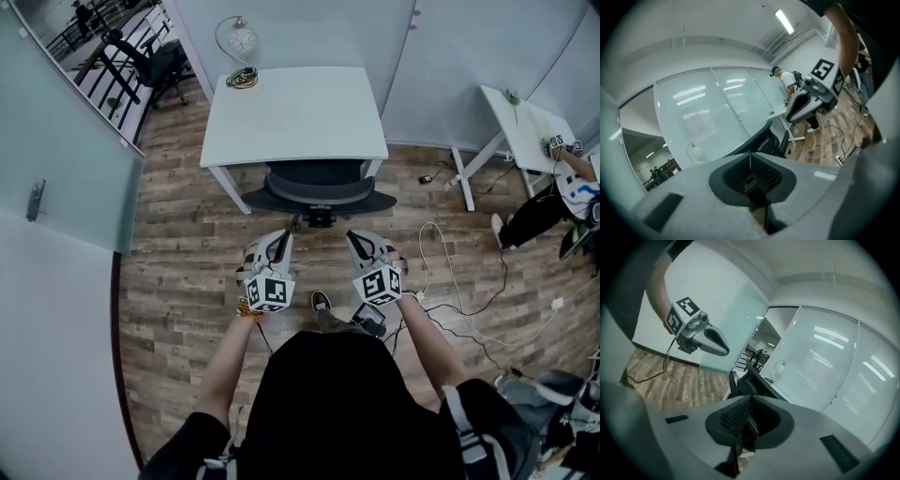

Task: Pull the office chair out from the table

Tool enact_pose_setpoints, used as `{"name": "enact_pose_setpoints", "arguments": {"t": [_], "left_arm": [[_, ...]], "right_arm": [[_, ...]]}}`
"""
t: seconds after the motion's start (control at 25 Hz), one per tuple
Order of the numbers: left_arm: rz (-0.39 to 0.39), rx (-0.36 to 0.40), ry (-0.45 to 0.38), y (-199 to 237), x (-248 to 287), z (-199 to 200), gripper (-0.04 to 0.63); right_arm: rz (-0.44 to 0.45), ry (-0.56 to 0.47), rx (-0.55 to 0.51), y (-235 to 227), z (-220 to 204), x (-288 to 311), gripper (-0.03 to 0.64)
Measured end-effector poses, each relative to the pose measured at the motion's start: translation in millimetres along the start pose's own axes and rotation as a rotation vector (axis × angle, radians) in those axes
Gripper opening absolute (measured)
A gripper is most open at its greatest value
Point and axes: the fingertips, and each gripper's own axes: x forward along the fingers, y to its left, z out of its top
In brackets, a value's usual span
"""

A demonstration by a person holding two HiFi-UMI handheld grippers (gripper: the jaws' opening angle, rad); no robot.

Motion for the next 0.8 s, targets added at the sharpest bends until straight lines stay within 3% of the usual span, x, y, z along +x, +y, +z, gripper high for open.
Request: {"name": "enact_pose_setpoints", "arguments": {"t": [0.24, 0.48, 0.64, 0.72, 0.8], "left_arm": [[-0.117, 0.241, 0.14, 3.8, 49.7, -47.1, 0.024], [-0.249, 0.385, 0.227, 4.5, 90.1, -82.2, 0.117], [-0.344, 0.558, 0.282, -5.8, 106.6, -104.7, 0.133], [-0.375, 0.586, 0.307, -8.3, 111.3, -118.2, 0.135], [-0.4, 0.567, 0.346, -7.0, 115.9, -132.9, 0.148]], "right_arm": [[0.087, 0.094, -0.132, -12.8, -39.3, 40.0, 0.012], [0.178, 0.19, -0.239, -12.6, -80.7, 76.4, 0.094], [0.229, 0.247, -0.299, -7.8, -106.9, 94.3, 0.104], [0.241, 0.27, -0.32, -6.2, -116.4, 100.0, 0.104], [0.247, 0.288, -0.324, -6.3, -123.4, 104.0, 0.104]]}}
